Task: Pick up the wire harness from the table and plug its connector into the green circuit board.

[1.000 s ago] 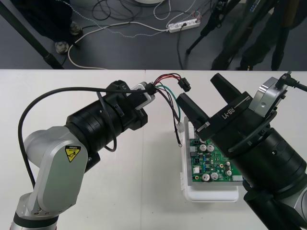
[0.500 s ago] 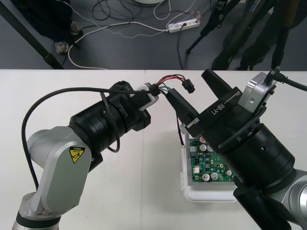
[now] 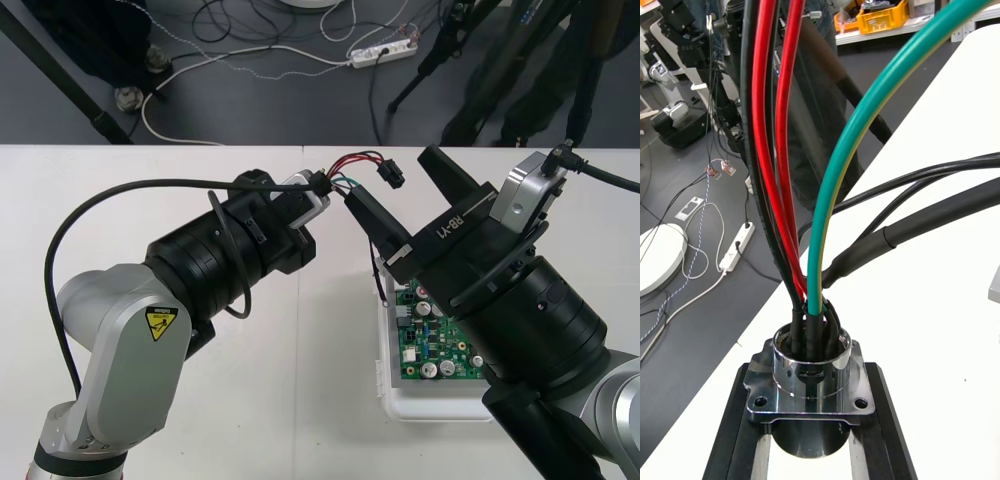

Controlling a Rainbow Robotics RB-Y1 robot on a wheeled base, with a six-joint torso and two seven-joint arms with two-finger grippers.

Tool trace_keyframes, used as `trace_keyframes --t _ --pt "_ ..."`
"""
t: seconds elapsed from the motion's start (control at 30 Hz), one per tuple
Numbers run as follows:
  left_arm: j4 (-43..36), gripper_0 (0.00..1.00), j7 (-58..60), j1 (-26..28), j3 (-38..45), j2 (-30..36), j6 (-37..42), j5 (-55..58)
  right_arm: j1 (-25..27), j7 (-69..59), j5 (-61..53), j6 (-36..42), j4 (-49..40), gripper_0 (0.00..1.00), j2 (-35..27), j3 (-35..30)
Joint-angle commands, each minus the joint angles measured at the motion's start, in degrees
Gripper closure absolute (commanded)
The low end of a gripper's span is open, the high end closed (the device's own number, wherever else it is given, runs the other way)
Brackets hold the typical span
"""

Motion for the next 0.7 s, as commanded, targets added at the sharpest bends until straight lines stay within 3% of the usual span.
trace_keyframes --t 0.03,0.27,0.4,0.67,0.7 --pt "-1.2 1.00 3.8 -2.1 -1.5 -1.7 3.1 0.1 -1.0 -2.0 0.5 0.5 -0.8 0.00 0.9 0.9" --pt "-1.2 1.00 3.9 -2.1 -1.4 -1.7 3.1 0.1 -1.1 -1.9 0.5 0.5 -0.8 0.01 0.9 0.8" --pt "-1.2 1.00 3.9 -2.2 -1.4 -1.7 3.1 0.1 -1.3 -1.8 0.5 0.5 -0.8 0.16 0.9 0.8" --pt "-1.2 1.00 3.9 -2.1 -1.4 -1.7 3.1 0.1 -1.6 -1.6 0.5 0.5 -0.8 0.16 0.9 0.9" --pt "-1.2 1.00 3.9 -2.1 -1.5 -1.7 3.1 0.1 -1.6 -1.5 0.6 0.5 -0.8 0.23 1.0 0.9"
